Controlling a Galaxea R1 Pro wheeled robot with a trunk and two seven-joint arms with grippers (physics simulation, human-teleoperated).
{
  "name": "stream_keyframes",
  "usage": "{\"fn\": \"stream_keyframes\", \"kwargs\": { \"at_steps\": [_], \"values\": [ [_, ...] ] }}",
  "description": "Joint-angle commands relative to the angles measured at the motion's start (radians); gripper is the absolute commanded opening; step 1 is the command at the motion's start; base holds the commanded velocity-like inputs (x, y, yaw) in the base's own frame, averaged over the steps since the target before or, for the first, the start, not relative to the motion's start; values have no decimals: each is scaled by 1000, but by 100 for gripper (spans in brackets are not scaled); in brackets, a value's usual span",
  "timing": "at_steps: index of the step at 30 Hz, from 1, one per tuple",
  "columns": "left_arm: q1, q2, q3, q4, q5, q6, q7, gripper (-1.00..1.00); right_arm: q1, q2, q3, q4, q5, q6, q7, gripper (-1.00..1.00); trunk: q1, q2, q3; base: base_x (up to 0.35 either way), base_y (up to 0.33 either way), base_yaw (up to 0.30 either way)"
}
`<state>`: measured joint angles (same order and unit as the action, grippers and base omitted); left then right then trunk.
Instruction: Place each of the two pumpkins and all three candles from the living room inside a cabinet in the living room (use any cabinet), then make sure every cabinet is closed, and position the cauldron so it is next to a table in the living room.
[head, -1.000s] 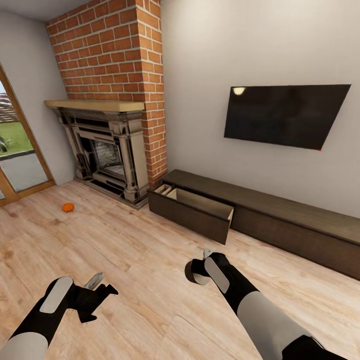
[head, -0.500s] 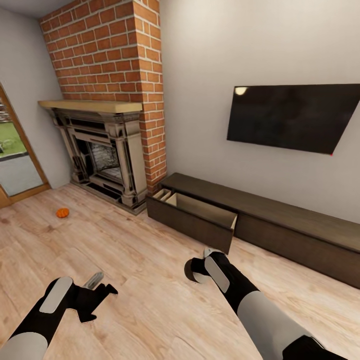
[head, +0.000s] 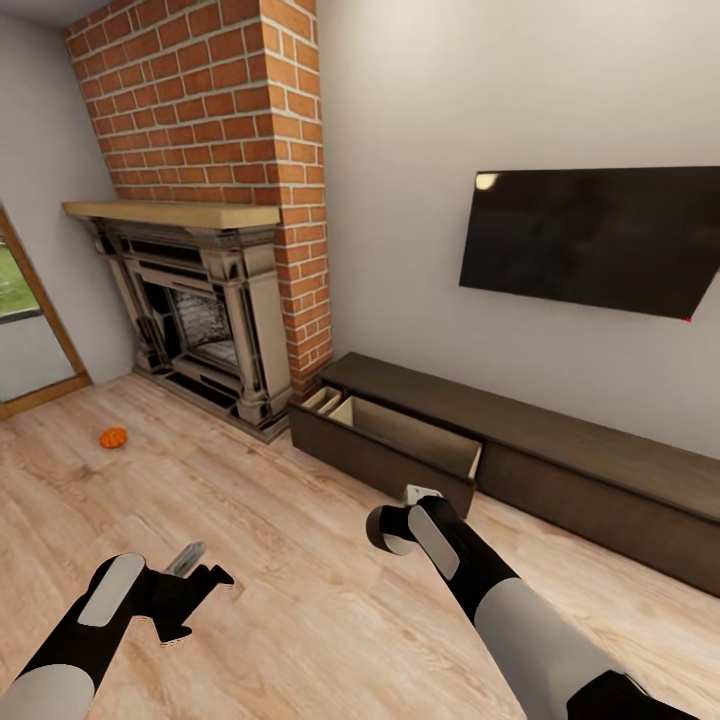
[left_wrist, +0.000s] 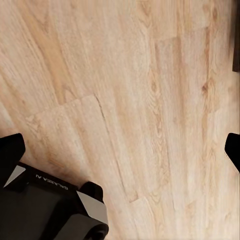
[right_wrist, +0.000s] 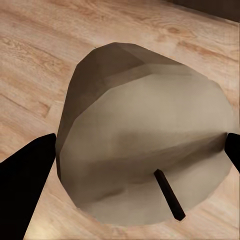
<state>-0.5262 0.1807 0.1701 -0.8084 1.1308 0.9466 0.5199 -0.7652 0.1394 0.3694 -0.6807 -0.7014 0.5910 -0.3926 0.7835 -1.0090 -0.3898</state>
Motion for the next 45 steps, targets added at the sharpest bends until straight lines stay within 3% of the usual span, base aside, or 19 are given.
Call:
{"fn": "stream_keyframes", "kwargs": {
  "at_steps": [1,12,45],
  "values": [
    [0,0,0,0,0,0,0,100,0,0,0,0,0,0,0,-100,0,0,0,328,0,0],
    [0,2,1,0,1,0,-2,100,0,2,0,0,-1,0,0,-100,0,0,0,328,74,0],
    [0,1,-1,0,1,0,-1,100,0,2,0,0,0,-30,0,-100,0,0,0,293,188,-34]
  ]
}}
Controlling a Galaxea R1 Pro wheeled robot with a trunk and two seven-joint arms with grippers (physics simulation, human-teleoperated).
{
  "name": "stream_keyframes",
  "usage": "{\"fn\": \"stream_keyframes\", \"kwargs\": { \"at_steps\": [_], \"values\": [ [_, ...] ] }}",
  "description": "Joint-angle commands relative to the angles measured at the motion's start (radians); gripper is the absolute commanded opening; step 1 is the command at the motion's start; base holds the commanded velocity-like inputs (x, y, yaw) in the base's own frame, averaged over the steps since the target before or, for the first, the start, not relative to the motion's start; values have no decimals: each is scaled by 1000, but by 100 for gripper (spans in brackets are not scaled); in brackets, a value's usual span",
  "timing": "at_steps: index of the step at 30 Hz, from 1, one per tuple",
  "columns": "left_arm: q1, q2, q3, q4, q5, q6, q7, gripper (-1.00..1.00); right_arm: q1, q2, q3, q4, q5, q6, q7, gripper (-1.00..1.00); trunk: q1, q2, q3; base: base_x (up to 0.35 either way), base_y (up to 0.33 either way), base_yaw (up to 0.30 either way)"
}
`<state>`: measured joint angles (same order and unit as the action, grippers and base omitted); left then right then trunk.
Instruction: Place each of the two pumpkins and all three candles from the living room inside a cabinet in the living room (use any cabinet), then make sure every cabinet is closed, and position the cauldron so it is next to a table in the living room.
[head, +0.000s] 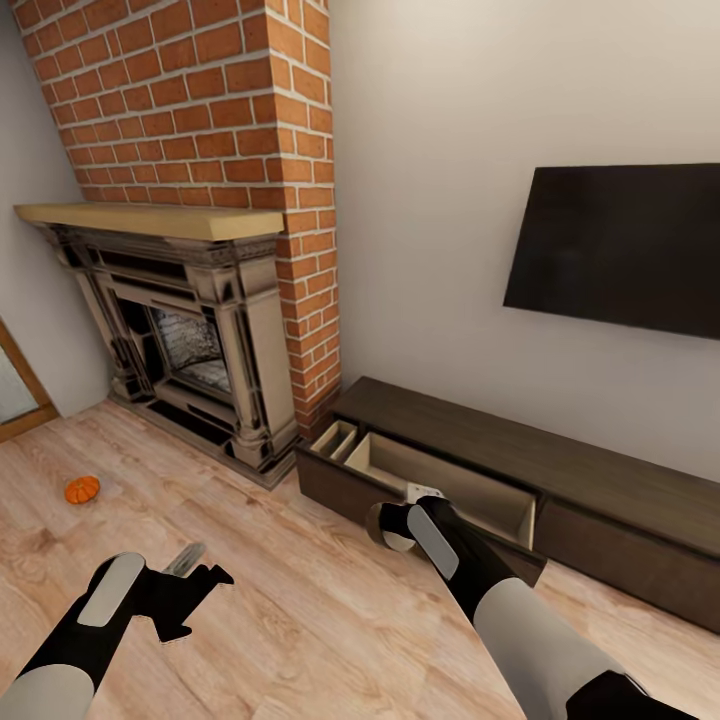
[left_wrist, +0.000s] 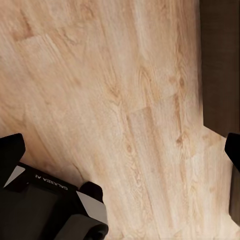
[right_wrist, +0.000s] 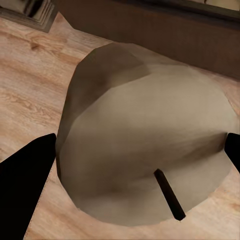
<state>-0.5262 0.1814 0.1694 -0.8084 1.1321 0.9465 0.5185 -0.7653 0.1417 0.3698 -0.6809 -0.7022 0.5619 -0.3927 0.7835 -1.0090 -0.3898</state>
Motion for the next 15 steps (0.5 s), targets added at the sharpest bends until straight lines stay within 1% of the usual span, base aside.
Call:
{"fn": "stream_keyframes", "kwargs": {
  "at_steps": [1,10,15],
  "values": [
    [0,0,0,0,0,0,0,100,0,0,0,0,0,0,0,-100,0,0,0,284,161,0],
    [0,0,-1,0,0,0,1,100,0,1,1,0,0,0,0,-100,0,0,0,284,160,-4],
    [0,0,-1,0,0,0,0,100,0,0,0,0,-1,1,0,-100,0,0,0,284,160,-202]
  ]
}}
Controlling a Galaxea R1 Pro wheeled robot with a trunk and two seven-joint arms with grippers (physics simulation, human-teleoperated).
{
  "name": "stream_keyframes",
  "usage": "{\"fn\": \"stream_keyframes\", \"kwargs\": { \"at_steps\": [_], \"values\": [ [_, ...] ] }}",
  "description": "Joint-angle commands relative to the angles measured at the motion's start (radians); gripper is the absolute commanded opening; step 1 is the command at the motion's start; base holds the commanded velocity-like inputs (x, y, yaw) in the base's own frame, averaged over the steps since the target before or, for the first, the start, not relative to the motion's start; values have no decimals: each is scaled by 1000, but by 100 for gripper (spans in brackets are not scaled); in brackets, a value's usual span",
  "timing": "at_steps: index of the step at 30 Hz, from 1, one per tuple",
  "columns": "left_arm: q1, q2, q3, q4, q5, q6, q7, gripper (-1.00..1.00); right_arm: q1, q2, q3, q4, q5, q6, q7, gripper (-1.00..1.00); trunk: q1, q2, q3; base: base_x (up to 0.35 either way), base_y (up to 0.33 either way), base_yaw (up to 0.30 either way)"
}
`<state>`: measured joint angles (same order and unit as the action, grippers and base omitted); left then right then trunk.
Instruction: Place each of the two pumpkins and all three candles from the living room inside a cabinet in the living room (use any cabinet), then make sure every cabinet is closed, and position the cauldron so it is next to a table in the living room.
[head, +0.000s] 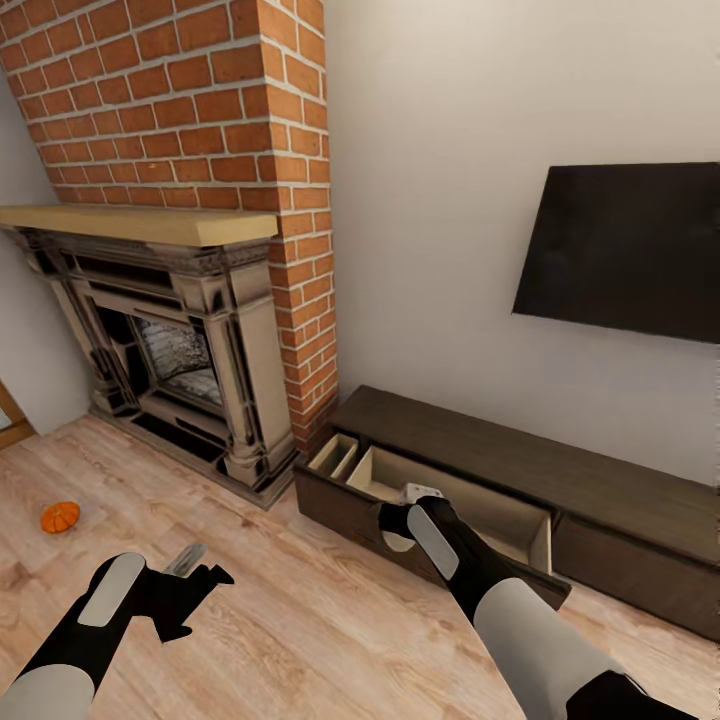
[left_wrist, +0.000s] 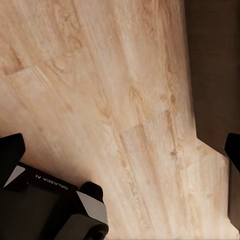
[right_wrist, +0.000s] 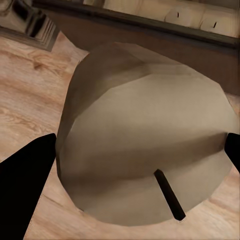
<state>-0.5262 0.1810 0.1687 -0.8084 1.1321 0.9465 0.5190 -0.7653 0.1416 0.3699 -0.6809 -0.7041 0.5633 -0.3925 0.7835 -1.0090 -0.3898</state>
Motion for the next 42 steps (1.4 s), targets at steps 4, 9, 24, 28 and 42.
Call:
{"fn": "stream_keyframes", "kwargs": {
  "at_steps": [4,9,24,28,42],
  "values": [
    [0,0,0,0,0,0,0,100,0,0,0,0,0,0,0,-100,0,0,0,284,164,-260],
    [0,0,0,0,0,0,-1,100,0,0,0,0,-1,0,0,-100,0,0,0,284,168,-266],
    [0,0,-1,0,0,0,-1,100,0,0,-1,0,-3,0,1,-100,0,0,0,234,82,-274],
    [0,0,-1,0,0,1,-2,100,0,0,-1,0,-4,0,1,-100,0,0,1,26,1,-281],
    [0,1,1,0,0,3,-2,100,0,0,0,0,-6,0,1,-100,0,0,6,47,17,-281]
  ]
}}
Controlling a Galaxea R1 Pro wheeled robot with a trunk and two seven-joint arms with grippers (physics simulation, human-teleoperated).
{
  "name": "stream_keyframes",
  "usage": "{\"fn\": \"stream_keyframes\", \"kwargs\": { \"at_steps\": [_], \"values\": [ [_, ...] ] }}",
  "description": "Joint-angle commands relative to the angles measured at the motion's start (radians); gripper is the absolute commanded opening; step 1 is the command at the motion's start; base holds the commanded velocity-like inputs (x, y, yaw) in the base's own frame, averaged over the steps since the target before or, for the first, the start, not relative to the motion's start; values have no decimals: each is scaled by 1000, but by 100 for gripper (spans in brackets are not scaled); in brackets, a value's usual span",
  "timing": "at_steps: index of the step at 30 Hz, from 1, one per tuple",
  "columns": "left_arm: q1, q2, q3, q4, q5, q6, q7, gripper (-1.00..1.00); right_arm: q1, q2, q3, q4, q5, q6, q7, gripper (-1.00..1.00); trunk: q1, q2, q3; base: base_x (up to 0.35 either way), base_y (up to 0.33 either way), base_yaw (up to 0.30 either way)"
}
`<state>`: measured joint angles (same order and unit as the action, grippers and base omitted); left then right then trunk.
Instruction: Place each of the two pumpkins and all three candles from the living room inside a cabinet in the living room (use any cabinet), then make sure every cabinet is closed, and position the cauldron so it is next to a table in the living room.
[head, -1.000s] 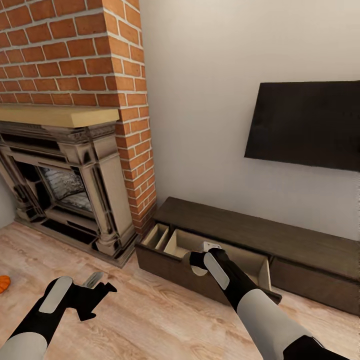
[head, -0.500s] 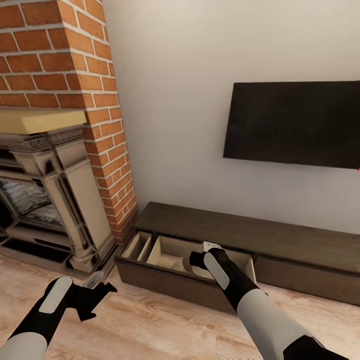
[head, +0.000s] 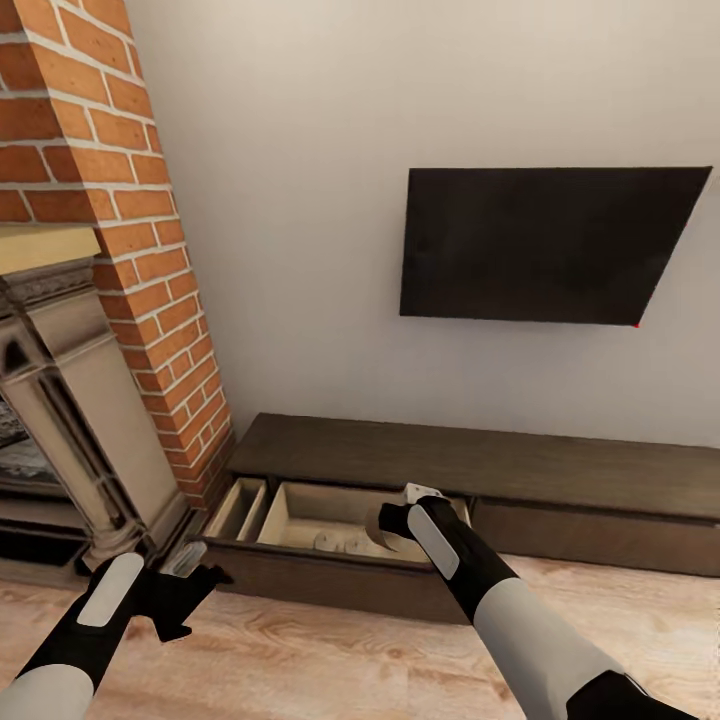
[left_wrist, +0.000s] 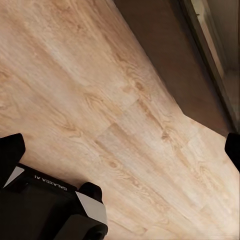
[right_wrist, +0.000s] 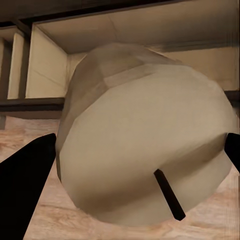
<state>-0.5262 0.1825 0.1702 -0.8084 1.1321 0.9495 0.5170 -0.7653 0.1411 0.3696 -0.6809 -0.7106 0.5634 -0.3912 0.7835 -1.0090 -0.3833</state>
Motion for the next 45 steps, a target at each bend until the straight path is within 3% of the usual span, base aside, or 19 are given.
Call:
{"fn": "stream_keyframes", "kwargs": {
  "at_steps": [1,23,45],
  "values": [
    [0,0,0,0,0,0,0,100,0,0,0,0,0,0,0,-100,0,0,1,231,131,-281],
    [0,0,-1,0,0,0,-1,100,0,1,1,0,0,0,-1,-100,0,0,8,211,137,-274],
    [0,-9,-3,0,0,-2,1,100,0,1,0,0,3,1,0,-100,0,0,8,225,154,57]
  ]
}}
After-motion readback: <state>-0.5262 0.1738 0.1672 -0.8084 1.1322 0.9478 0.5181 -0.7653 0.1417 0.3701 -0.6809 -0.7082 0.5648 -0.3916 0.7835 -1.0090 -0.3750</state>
